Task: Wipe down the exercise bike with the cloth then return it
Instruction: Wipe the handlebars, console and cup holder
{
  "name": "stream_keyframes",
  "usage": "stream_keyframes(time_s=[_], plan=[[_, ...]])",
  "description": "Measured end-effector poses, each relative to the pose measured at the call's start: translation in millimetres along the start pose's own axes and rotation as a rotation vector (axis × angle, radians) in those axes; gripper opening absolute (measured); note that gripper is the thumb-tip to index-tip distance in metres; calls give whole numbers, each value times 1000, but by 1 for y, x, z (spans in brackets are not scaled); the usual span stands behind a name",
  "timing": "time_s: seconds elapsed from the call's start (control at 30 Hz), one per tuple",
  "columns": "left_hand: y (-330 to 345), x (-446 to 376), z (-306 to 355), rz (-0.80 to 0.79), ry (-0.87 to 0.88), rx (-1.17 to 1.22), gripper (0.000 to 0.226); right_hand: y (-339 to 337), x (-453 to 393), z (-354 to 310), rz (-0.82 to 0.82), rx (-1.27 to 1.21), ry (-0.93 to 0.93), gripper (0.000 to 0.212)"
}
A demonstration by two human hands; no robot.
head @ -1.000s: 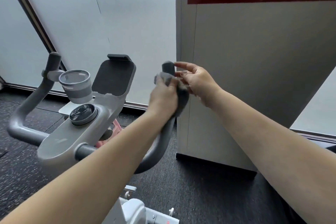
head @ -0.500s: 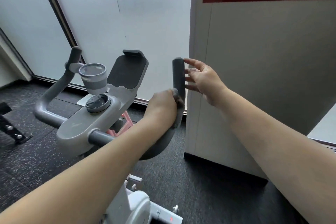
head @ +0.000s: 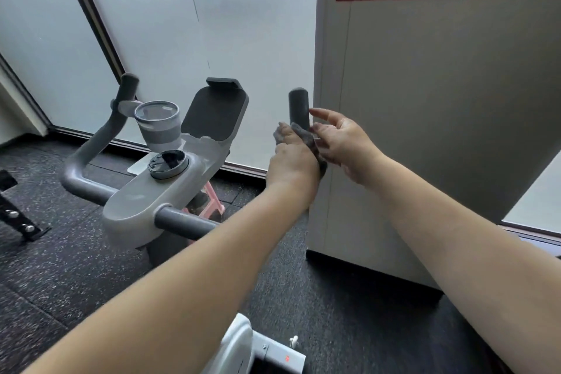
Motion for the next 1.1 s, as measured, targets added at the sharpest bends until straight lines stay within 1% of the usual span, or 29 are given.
stream_keyframes(time_s=[0.07,0.13,0.3,0.4,0.43,0.47,0.5,0.53,0.57,0.6,0.63,0.7,0.73,0.77,0.8,0.83,0.93,0.97,1.03,1.1], plan=[[-5,8,-1,25,78,-96,59,0,5,4,1,9,12,34],[-9,19,-2,20,173,-183,56,3,8,9,13,16,16,38],[-9,57,-26,-160,315,-138,55,17,13,21,34,-10,12,46],[-21,86,-38,-207,491,-292,54,24,18,27,48,4,22,52],[-27,91,-41,-239,528,-318,50,25,20,30,60,9,26,53],[-33,89,-48,-282,533,-323,41,25,22,32,71,17,29,54],[-42,87,-51,-323,515,-297,30,25,24,34,81,24,33,55],[-52,79,-54,-321,481,-245,20,24,26,36,88,27,38,56],[-63,71,-52,-263,454,-186,16,25,28,38,97,25,47,57],[-68,65,-47,-191,454,-140,17,26,31,40,104,26,57,57],[-64,63,-38,-153,474,-126,21,29,34,42,112,31,69,58],[-36,69,-24,-150,463,-164,36,34,38,47,139,43,88,62],[-20,72,-23,-137,444,-214,47,36,39,49,154,51,88,64],[-9,75,-23,-93,457,-288,55,37,40,51,165,50,84,66],[-1,78,-27,-67,478,-354,57,38,41,53,176,41,85,67],[1,81,-30,-35,528,-376,56,38,41,56,184,27,90,67],[-23,97,-43,91,656,-234,35,41,44,61,203,3,116,68],[-29,106,-47,108,710,-245,36,43,45,62,201,-2,121,71],[-34,121,-57,107,863,-313,45,48,47,64,211,-13,121,74],[-43,125,-74,97,943,-336,48,49,49,65,238,-23,124,76]])
Point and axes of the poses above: each hand's wrist, its own x-axis away from the middle knuckle, its own y-axis out of the palm, z = x × y, the point moved 9 cm from there along -x, towards the middle knuckle, and after that the axes turned 10 degrees about y, right-handed, at the moved point
